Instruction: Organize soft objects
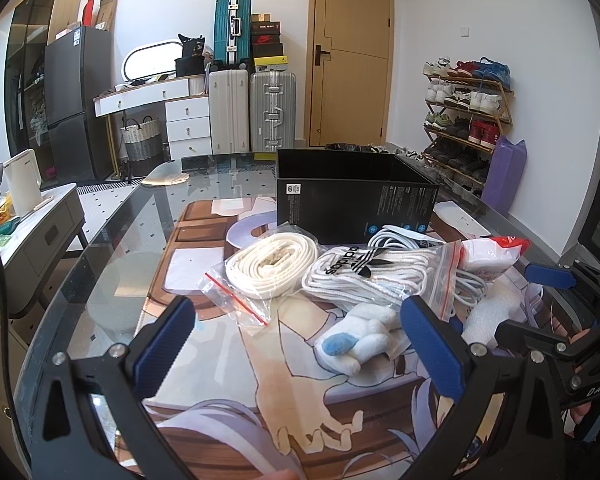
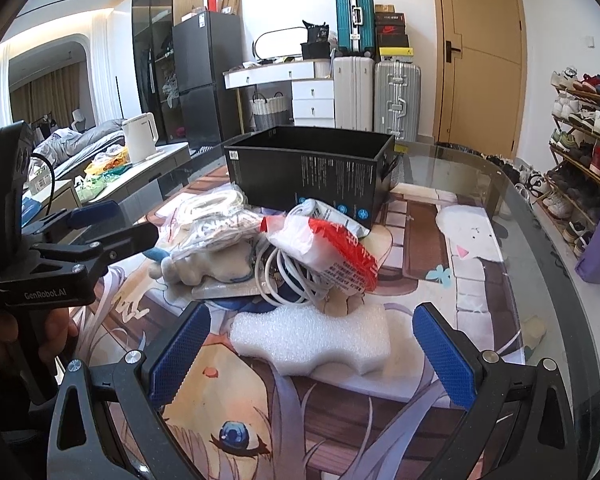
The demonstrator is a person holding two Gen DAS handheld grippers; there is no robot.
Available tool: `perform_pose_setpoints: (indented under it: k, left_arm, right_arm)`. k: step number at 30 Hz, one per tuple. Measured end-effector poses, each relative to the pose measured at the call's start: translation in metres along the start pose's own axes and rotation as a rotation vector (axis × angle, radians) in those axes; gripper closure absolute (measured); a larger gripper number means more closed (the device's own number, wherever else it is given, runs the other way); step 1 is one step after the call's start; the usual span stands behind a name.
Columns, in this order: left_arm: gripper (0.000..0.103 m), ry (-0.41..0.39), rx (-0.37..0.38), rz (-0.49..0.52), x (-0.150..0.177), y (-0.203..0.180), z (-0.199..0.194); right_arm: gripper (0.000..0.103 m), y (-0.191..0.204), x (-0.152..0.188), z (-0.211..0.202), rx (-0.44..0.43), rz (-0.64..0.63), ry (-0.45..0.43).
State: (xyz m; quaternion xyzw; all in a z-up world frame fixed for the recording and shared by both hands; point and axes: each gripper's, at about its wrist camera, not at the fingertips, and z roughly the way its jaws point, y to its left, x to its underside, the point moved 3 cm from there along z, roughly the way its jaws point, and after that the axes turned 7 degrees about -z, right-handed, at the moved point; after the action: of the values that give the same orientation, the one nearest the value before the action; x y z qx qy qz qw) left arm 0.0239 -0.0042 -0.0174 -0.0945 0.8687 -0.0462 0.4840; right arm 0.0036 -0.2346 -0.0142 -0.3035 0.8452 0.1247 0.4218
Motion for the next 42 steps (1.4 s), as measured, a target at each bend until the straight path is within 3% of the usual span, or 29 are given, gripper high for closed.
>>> perform_pose_setpoints:
  k: [9, 22, 25, 27, 42]
  left_arm:
    - [0.000, 0.000, -0.001, 0.003, 0.001, -0.001, 0.000]
    - [0.000, 0.001, -0.002, 0.007, 0.001, -0.001, 0.000]
    - [0.000, 0.002, -0.001, 0.009, 0.002, -0.002, -0.001]
    - [0.000, 0.003, -0.002, 0.014, 0.003, -0.002, -0.002]
    - [0.000, 0.084, 0.019, 0.029, 0.000, -0.002, 0.010]
  right_arm:
    - [0.000, 0.000, 0.008, 0.017, -0.009, -0.003, 0.118]
    - [0.000, 0.004, 0.007, 0.034, -0.009, -0.040, 0.198]
    - [0.003, 0.007, 0.006, 0.036, -0.012, -0.049, 0.201]
    - [0.012, 0.008, 0.006, 0.036, -0.015, -0.052, 0.202]
    - [0.012, 0.003, 0.003, 0.012, -0.018, -0.038, 0.088]
